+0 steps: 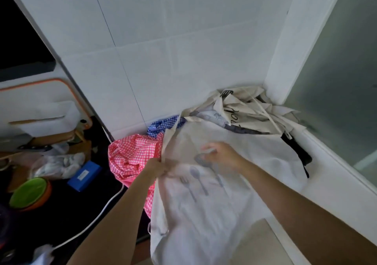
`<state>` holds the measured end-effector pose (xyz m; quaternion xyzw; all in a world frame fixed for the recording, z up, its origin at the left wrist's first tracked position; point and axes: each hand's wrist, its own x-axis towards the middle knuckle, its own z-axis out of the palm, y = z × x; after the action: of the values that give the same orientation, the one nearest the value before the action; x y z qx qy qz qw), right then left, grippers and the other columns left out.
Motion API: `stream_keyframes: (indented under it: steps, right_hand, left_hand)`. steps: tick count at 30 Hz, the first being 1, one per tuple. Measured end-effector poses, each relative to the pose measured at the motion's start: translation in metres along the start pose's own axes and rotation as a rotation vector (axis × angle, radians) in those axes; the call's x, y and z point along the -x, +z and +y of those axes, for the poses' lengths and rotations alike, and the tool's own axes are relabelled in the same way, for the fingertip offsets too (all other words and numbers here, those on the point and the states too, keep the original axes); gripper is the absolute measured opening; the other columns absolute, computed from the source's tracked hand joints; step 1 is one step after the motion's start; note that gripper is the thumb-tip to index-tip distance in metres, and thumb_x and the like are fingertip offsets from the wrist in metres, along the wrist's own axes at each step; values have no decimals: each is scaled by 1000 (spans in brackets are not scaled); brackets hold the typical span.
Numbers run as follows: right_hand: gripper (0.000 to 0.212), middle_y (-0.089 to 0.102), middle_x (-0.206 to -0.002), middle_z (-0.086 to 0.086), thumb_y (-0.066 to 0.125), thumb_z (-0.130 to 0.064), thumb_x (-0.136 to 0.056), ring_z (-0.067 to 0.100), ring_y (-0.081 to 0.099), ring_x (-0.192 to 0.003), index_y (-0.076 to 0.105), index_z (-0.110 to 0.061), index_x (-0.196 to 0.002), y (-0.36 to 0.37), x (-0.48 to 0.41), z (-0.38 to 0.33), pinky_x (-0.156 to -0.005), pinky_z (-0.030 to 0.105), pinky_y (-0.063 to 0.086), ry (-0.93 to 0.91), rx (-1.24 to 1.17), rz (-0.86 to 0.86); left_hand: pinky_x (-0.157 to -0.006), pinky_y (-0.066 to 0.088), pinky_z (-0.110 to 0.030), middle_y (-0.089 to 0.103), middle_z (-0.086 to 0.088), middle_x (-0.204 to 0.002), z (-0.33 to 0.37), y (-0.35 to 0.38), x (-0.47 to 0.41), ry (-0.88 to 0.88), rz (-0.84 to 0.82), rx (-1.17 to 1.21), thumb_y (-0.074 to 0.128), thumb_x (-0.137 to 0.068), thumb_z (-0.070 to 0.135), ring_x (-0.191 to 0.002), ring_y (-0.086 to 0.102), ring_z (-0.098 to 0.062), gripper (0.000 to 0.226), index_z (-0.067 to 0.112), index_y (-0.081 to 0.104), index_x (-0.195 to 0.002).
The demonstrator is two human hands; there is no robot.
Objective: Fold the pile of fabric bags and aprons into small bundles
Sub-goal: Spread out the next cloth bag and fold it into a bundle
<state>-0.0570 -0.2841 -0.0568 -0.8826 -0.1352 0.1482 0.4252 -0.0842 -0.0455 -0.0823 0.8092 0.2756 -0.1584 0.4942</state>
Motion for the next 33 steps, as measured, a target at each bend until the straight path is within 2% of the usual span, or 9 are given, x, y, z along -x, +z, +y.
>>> stream_keyframes:
  steps: [3, 7, 9, 14, 19, 21, 28, 31, 33]
  right_hand:
    - [43, 60, -125, 11, 69, -7, -82, 26, 58, -111, 58, -5, -124, -44, -45, 18, -90, 31, 41, 76, 159, 351]
    - [63, 52, -127, 9, 76, -16, -80, 27, 61, -95, 44, -13, -135, -45, -69, 44, -83, 34, 51, 262, 85, 42]
    - [64, 49, -112, 5, 76, -17, -80, 25, 58, -75, 40, -12, -134, -27, -72, 54, -59, 28, 49, 362, -57, 9]
    - [62, 50, -117, 7, 75, -29, -81, 27, 62, -87, 44, -15, -132, -3, -85, 81, -53, 26, 48, 505, -282, 145]
    - [7, 47, -62, 7, 62, -14, -92, 6, 40, -36, 60, -10, -86, -15, -90, 72, -36, 16, 30, 490, -277, 61]
    - [19, 46, -58, 6, 55, -5, -94, 2, 37, -32, 59, -10, -77, -35, -101, 59, -35, 13, 28, 486, -431, 140]
    - [33, 59, -49, 5, 42, 0, -96, 10, 56, -39, 46, -8, -64, -89, -161, -22, -48, 29, 47, 323, -550, 389]
    - [24, 66, -85, 11, 44, -8, -98, 21, 62, -78, 55, -10, -76, -74, -175, -33, -79, 35, 47, 245, -527, 337]
    - [16, 60, -108, 8, 52, -8, -95, 14, 53, -97, 58, -13, -109, -63, -175, -29, -87, 25, 38, 168, -437, 313]
  left_hand:
    - [-42, 39, -19, 61, -11, -55, -4, -3, -9, 11, 58, -43, 61, -82, -6, -55, 54, -24, 8, -6, 65, -75]
    - [-73, 45, -36, 64, -30, -108, -8, 2, -23, 78, 104, -168, 46, -93, 0, -100, 62, -39, 27, -17, 60, -109]
    - [-69, 42, -35, 64, -28, -103, -9, 7, -28, 109, 100, -153, 46, -94, 3, -95, 63, -37, 26, -15, 62, -106]
    - [-56, 33, -33, 58, -10, -71, -8, 8, -29, 326, 178, -48, 53, -94, 31, -66, 51, -22, 31, 3, 59, -81]
    - [-52, 28, -25, 46, 13, -59, 21, -14, -8, 688, 248, -25, 48, -99, 17, -53, 45, 3, 22, 13, 48, -78]
    - [-53, 26, -26, 45, 13, -60, 38, -37, -14, 760, 312, -62, 45, -100, 11, -53, 45, 2, 19, 16, 47, -81]
    - [-83, 42, -40, 49, -20, -118, 84, -80, -47, 768, 770, -481, 44, -86, -9, -99, 51, -34, 45, 7, 53, -127]
    - [-73, 50, -40, 57, -22, -109, 62, -29, -7, 921, 464, -503, 48, -91, 5, -89, 62, -37, 30, 3, 50, -121]
    - [-95, 45, -41, 50, -17, -132, 21, 15, 19, 660, 49, -698, 54, -93, 37, -120, 52, -33, 56, 12, 34, -139]
